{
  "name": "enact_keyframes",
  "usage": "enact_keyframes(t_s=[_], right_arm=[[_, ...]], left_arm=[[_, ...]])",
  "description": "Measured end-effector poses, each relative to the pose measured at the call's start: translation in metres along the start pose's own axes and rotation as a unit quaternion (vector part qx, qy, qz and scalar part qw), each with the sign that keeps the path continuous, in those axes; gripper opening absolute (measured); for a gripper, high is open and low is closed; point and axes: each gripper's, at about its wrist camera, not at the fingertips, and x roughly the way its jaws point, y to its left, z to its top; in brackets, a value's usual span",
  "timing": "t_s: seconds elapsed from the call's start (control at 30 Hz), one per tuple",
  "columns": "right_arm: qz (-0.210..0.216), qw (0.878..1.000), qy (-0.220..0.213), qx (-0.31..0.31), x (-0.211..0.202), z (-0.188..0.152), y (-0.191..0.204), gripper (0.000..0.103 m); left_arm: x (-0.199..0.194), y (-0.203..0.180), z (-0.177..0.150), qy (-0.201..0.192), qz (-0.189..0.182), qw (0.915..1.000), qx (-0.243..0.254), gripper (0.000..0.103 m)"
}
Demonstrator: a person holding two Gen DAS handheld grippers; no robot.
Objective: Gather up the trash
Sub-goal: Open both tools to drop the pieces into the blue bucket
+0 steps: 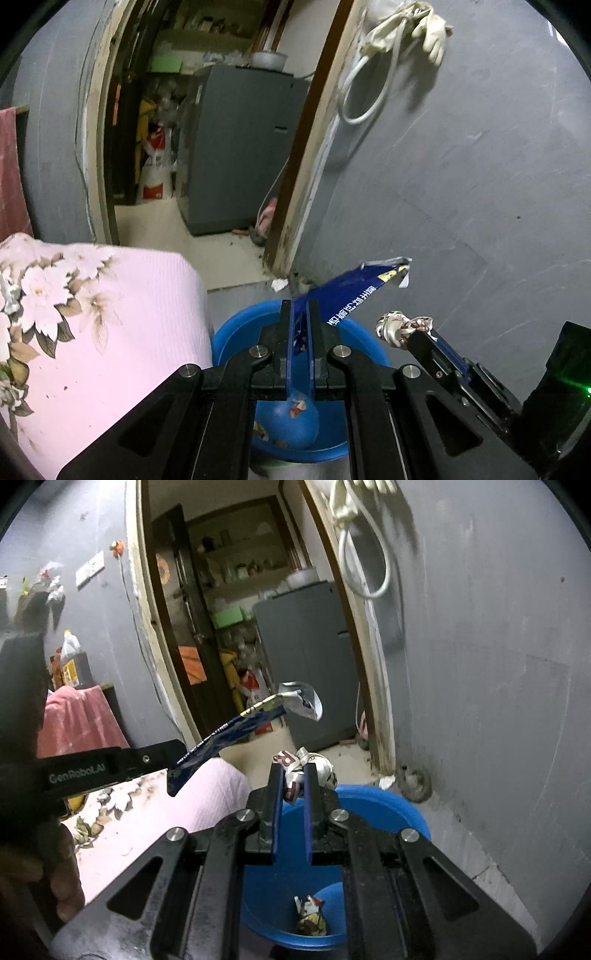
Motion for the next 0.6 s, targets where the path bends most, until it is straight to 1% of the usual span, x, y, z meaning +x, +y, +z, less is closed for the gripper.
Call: enact_keyframes(t_s=[0.1,0.13,0.2,0.23,0.27,0.33,0.6], right_arm=[[-0.001,1.0,0.016,0.005,0.009,-0.006,-0.004,0.021],[-0.002,1.0,0.022,0.007,0.012,-0.008,-0.005,0.022],[-0.005,0.999,0.033,0.011,0.017,-0.011,-0.009,0.024],[-0.007,0.999,0.037,0.014,0.018,-0.012,-0.011,0.029],[-0.009,0.999,0.041,0.018,0.02,-0.013,-0.013,0.035],[-0.01,0.999,0.045,0.025,0.022,-0.015,-0.017,0.039],[-0.013,0.999,0.039,0.027,0.018,-0.01,-0.016,0.04]], left_arm=[[0.015,0.004,-0.007,0.033,0.018,0.9993,-0.002,0.005],[0.02,0.006,-0.009,0.043,0.02,0.9989,-0.005,0.007],[0.026,0.011,-0.015,0.054,0.023,0.9982,-0.011,0.015],[0.028,0.014,-0.016,0.057,0.024,0.998,-0.015,0.021],[0.029,0.015,-0.018,0.058,0.023,0.9979,-0.018,0.023],[0.03,0.019,-0.021,0.061,0.025,0.9976,-0.022,0.023],[0.025,0.02,-0.021,0.057,0.026,0.9979,-0.019,0.023]])
